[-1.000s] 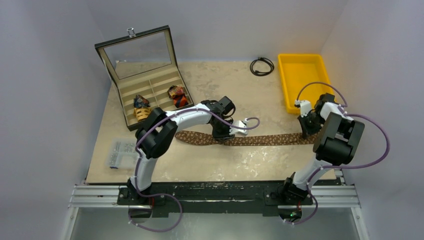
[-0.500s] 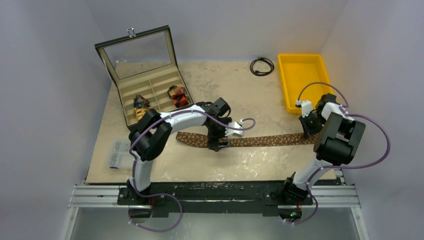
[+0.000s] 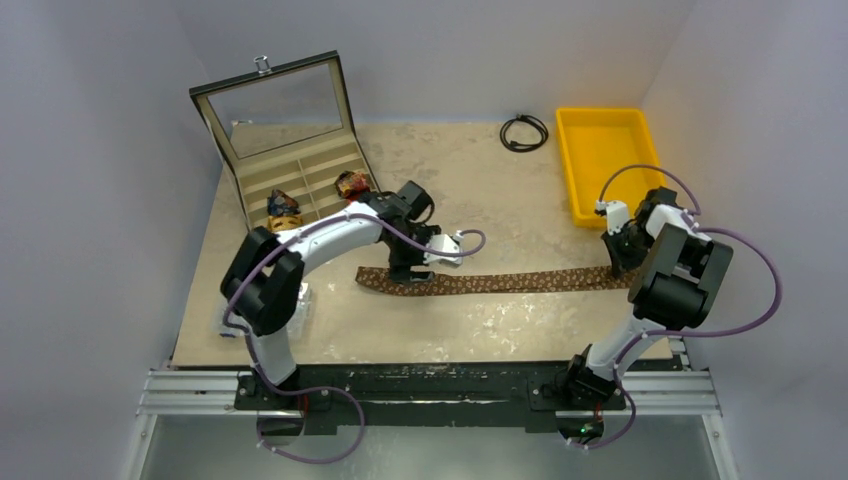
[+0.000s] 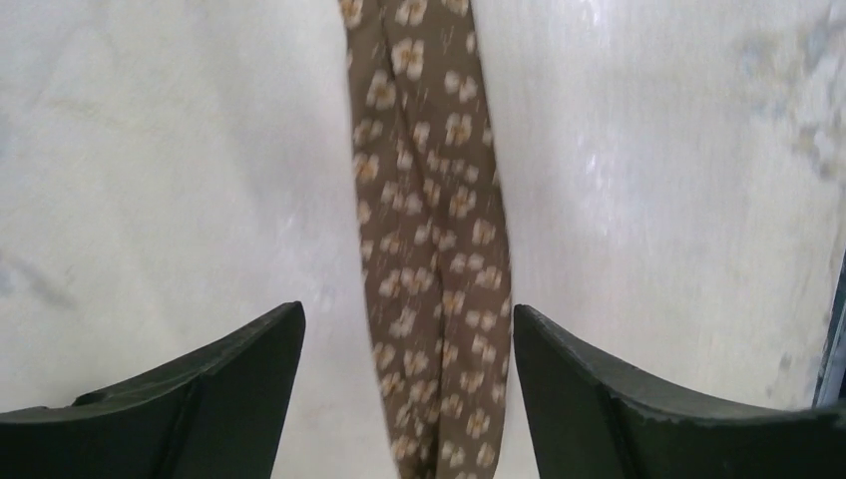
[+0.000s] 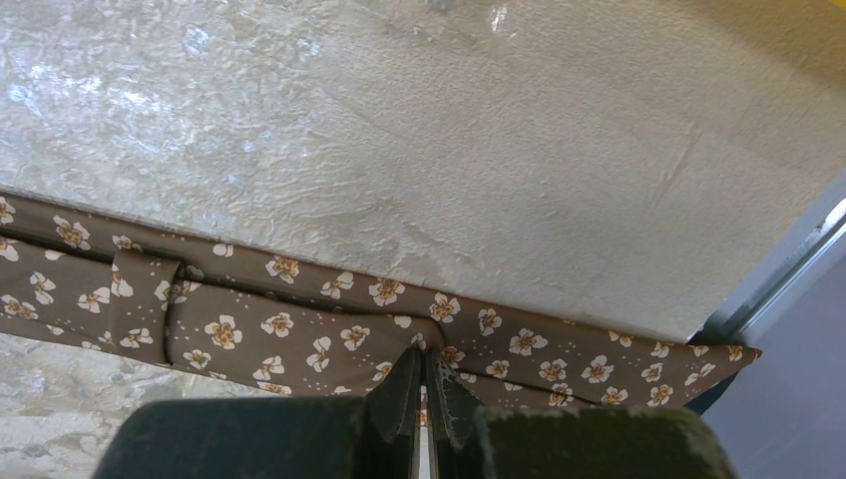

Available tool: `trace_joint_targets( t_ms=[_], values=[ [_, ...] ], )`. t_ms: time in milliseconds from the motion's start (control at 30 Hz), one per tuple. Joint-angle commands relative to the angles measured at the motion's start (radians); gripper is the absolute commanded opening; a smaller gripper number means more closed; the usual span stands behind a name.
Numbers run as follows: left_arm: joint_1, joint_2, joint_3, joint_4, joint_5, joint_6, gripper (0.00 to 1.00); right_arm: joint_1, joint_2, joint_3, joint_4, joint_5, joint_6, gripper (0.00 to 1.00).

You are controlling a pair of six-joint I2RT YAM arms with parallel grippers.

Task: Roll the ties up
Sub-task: Flatten out the tie at the center of the board.

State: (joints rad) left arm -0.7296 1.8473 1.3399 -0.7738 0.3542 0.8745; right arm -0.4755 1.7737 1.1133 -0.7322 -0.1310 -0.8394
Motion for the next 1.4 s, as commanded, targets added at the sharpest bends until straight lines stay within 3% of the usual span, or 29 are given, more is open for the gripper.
trace_joint_targets(
  t_ms=[0,267,433,567,767,800,1033,1200,1367],
  values=[
    [0.086,-0.106,-0.017,-0.197,0.019,0.229,0.73,-0.012,0.040,-0.003,0.031,0.035,-0.031,0.00],
    [0.133,-0.102,-0.109,-0.228,-0.028,0.285,0.65,-0.012,0.034,-0.013,0.036,0.031,-0.029,0.00],
    [0.141,-0.073,-0.149,-0.144,-0.100,0.254,0.65,-0.012,0.029,-0.021,0.036,0.035,-0.032,0.00],
    [0.145,-0.088,-0.153,-0.112,-0.105,0.222,0.44,-0.012,0.029,-0.022,0.036,0.036,-0.033,0.00],
    [0.195,-0.124,-0.118,-0.133,-0.006,0.129,0.02,-0.013,0.033,-0.024,0.042,0.041,-0.030,0.00],
    [0.211,-0.129,-0.113,-0.135,0.011,0.117,0.00,-0.014,0.033,-0.026,0.043,0.042,-0.030,0.00],
    [0.282,-0.131,-0.101,-0.186,0.074,0.135,0.00,-0.014,0.032,-0.029,0.048,0.045,-0.032,0.00],
    [0.324,-0.133,-0.075,-0.153,0.133,0.058,0.00,-0.015,0.034,-0.027,0.045,0.044,-0.030,0.00],
    [0.323,-0.075,-0.042,-0.138,0.079,0.033,0.00,-0.016,0.035,-0.022,0.044,0.047,-0.030,0.00]
  ],
)
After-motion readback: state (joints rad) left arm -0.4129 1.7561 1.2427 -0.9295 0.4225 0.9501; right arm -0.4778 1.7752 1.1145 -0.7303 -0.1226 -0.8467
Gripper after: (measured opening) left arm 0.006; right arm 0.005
